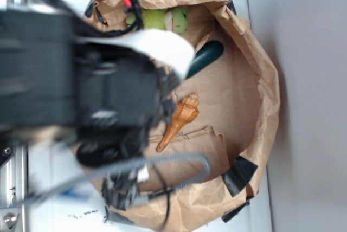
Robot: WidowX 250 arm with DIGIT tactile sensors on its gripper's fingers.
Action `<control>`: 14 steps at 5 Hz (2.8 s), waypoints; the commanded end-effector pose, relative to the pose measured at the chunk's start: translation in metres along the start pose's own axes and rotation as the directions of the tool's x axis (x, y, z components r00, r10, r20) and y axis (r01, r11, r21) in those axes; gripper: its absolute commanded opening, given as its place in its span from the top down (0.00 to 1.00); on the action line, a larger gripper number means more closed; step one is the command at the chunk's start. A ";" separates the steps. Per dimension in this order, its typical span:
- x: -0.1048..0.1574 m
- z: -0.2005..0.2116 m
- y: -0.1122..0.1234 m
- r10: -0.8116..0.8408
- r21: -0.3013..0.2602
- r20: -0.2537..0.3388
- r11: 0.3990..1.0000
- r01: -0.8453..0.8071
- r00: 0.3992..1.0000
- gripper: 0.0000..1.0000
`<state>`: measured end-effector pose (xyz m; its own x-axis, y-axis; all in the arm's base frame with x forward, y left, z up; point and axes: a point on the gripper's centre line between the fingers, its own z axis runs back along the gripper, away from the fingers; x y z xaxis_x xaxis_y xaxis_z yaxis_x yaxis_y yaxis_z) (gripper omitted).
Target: Grab the shell.
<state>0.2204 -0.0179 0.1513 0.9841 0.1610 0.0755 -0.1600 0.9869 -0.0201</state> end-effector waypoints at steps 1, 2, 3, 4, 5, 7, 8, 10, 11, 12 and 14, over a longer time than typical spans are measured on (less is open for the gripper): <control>0.020 -0.048 0.020 0.151 0.069 0.039 0.986 -0.154 0.988 0.00; 0.044 -0.068 0.009 0.168 0.051 0.027 0.984 -0.169 0.985 0.00; 0.055 -0.080 -0.009 0.177 0.037 0.056 0.983 -0.179 0.983 0.00; 0.060 -0.092 -0.013 0.187 0.053 0.062 0.980 -0.190 0.980 0.00; 0.056 -0.098 -0.019 0.197 0.019 0.072 0.980 -0.199 0.978 0.00; 0.073 -0.113 -0.024 0.247 0.027 0.090 0.968 -0.251 0.965 0.00; 0.081 -0.126 -0.019 0.190 0.071 0.102 0.978 -0.198 0.976 0.00; 0.057 -0.135 -0.023 0.082 0.095 0.101 0.991 -0.092 0.992 0.67; 0.059 -0.132 -0.024 0.095 0.082 0.125 0.991 -0.106 0.988 1.00; 0.058 -0.110 -0.015 0.100 0.034 0.131 0.994 -0.105 0.986 1.00; 0.070 -0.021 0.006 0.089 -0.068 0.125 0.994 -0.081 0.988 1.00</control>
<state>0.2822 -0.0098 0.1133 0.9657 0.2307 0.1194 -0.2231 0.9720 -0.0732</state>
